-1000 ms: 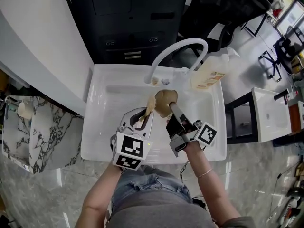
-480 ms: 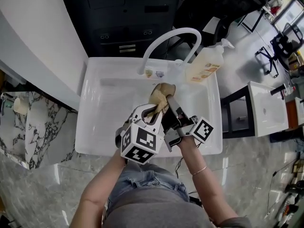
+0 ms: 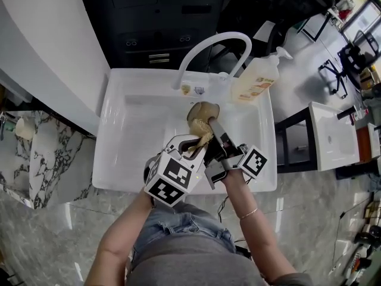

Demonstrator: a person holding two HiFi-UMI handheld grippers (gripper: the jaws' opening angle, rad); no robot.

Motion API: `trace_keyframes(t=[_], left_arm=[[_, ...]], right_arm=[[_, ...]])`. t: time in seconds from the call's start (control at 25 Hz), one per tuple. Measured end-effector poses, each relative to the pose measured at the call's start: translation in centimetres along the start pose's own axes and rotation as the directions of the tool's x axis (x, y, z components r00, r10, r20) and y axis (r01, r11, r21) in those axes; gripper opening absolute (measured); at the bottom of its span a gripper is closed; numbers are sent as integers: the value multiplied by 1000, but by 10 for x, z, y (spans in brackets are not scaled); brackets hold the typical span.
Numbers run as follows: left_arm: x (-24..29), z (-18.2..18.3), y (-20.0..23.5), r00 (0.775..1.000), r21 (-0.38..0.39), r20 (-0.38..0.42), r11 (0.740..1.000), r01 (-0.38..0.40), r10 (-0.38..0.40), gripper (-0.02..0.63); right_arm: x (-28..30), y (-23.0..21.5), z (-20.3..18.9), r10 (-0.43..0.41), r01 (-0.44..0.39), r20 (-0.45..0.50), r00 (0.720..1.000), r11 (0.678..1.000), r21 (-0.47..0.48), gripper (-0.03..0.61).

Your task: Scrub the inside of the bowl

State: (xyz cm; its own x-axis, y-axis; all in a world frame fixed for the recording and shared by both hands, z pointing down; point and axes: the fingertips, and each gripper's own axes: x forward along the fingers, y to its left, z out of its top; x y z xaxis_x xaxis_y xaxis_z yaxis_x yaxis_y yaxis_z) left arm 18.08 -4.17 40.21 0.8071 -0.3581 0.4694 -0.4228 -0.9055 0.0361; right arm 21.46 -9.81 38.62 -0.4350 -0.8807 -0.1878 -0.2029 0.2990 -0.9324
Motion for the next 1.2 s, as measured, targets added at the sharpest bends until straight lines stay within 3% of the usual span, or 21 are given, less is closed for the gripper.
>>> trace_keyframes(t=[0.24, 0.36, 0.6, 0.8, 1.0, 1.2], left_arm=[[-15, 0, -10, 997, 7, 16, 997, 78, -78, 46], [-29, 2, -5, 996, 2, 38, 997, 79, -79, 46], [-63, 4, 39, 996, -47, 46, 997, -68, 70, 46], [-68, 3, 79, 982, -149, 2, 971, -189, 191, 46], [-52, 1, 74, 988, -173, -56, 973, -151, 143, 46], [-42, 0, 61, 992, -157, -93, 982, -102, 88, 46]], right_arm=[[4, -1, 0, -3, 3, -6, 1000, 1000, 14, 23], [8, -4, -2, -11, 11, -21, 1000, 1000, -1, 23], [19, -4, -17, -22, 12, -97, 995, 995, -95, 23], [23, 3, -42, -14, -16, -181, 983, 986, -165, 23], [24, 11, -64, 1, -60, -245, 970, 970, -234, 23], [16, 7, -67, -56, -47, -276, 960, 934, -353, 23]])
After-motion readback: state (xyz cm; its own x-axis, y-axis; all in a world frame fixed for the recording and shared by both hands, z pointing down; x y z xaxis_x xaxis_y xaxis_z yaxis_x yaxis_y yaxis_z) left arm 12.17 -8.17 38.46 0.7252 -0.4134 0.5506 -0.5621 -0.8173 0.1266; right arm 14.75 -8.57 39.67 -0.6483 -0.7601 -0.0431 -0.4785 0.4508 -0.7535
